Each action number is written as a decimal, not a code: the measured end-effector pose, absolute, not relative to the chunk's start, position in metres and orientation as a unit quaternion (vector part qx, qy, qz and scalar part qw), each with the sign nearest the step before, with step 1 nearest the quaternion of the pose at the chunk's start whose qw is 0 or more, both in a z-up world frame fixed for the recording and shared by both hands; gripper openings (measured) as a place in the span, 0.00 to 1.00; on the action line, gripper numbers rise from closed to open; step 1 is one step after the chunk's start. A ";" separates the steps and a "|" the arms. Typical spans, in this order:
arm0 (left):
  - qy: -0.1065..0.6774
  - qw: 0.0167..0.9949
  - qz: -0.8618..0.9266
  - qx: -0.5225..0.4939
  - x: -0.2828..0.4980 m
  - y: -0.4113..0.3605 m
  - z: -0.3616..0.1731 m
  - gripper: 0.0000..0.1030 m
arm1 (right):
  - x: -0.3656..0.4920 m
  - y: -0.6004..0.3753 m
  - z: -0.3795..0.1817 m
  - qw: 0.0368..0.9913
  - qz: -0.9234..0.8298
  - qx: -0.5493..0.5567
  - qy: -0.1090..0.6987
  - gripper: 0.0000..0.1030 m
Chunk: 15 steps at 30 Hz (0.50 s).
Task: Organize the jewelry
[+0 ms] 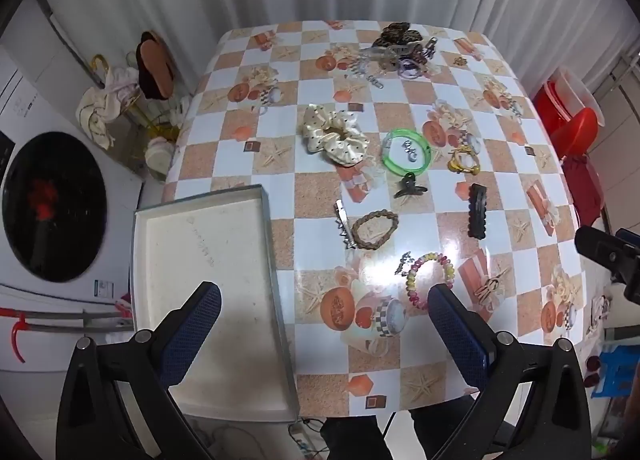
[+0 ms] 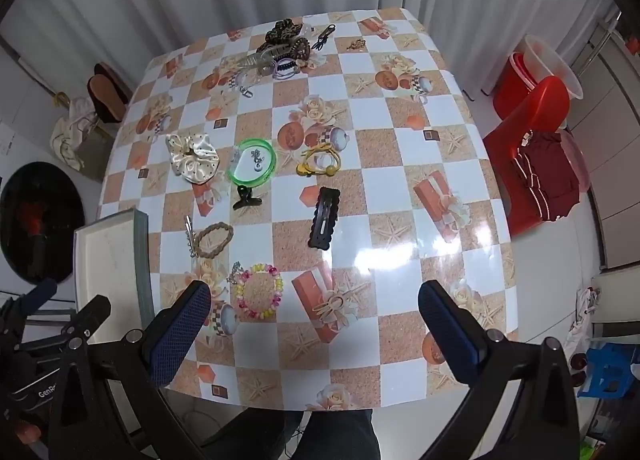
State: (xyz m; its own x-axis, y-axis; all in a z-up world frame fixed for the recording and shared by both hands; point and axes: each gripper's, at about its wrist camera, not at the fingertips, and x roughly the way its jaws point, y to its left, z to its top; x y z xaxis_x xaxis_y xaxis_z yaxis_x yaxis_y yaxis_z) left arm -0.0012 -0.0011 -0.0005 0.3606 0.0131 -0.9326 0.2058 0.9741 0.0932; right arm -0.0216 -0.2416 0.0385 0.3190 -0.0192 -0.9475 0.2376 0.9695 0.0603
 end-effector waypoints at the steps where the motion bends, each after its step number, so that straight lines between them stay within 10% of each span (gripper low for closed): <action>1: 0.564 0.818 -0.058 0.099 -0.003 -0.003 -0.001 1.00 | -0.021 -0.242 0.038 0.806 -0.080 0.094 0.579 1.00; 15: 0.590 0.801 -0.065 0.077 0.009 0.011 -0.003 1.00 | -0.007 -0.232 0.036 0.799 -0.080 0.086 0.589 1.00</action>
State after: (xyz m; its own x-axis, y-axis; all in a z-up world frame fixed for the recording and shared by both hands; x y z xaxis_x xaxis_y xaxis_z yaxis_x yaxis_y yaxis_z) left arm 0.0093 0.0106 -0.0031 0.2959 -0.0129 -0.9551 0.1949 0.9797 0.0471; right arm -0.0066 -0.2316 0.0362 0.2928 -0.0263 -0.9558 0.2288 0.9725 0.0434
